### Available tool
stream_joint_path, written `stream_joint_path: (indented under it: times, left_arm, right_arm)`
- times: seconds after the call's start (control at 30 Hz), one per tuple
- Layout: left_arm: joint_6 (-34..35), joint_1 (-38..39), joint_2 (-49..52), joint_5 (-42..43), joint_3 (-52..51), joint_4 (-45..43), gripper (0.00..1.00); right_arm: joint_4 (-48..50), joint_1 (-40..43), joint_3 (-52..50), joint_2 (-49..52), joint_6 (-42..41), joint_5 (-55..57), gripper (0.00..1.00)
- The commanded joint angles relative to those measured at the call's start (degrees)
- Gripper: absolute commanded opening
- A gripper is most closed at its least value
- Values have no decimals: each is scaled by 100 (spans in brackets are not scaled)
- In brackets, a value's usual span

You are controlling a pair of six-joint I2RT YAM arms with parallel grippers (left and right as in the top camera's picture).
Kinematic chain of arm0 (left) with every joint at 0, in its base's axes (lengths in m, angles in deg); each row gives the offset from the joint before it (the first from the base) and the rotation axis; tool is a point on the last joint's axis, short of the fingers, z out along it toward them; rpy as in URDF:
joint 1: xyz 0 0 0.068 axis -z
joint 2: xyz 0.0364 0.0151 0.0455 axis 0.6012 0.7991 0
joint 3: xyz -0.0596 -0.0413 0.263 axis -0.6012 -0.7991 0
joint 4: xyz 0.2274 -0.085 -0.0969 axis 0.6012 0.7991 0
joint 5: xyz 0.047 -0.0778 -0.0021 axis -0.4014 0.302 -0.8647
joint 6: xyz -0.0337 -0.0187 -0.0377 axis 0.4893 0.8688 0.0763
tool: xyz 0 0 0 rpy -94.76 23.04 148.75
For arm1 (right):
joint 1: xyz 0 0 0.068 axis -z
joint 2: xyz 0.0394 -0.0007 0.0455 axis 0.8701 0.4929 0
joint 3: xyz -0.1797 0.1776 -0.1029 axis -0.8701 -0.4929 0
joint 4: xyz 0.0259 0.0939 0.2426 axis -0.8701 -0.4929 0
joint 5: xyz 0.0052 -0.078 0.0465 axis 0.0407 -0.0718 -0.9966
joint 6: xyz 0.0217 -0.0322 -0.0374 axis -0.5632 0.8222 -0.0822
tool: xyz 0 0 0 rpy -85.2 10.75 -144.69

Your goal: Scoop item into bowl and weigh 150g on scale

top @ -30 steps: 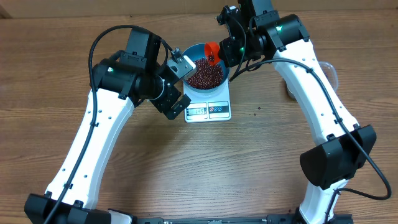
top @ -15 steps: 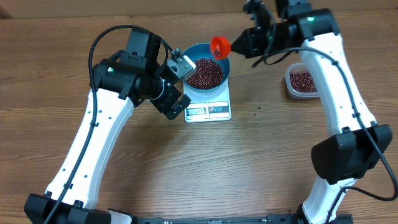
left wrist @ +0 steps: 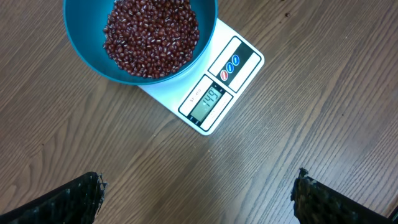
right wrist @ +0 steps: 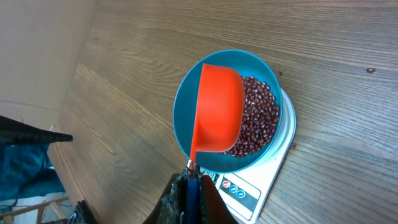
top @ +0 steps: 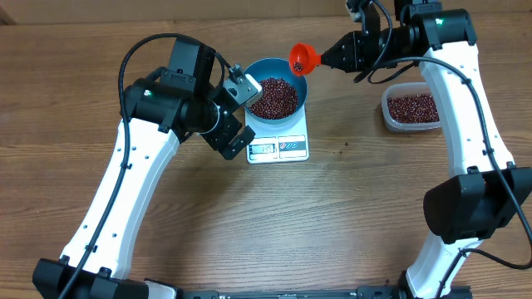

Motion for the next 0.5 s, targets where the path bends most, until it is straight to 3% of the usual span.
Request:
stream_joint_path:
  times: [0.0, 0.27, 0.47]
  left_arm:
    - [-87, -20, 33, 4, -33, -4, 99]
    - [-87, -20, 33, 4, -33, -4, 100]
    - [-87, -20, 33, 4, -33, -4, 99]
  right_arm:
    - [0, -133, 166, -155, -7, -42, 4]
    - [2, -756, 166, -155, -192, 1427, 4]
    - [39, -1462, 166, -155, -455, 3191, 4]
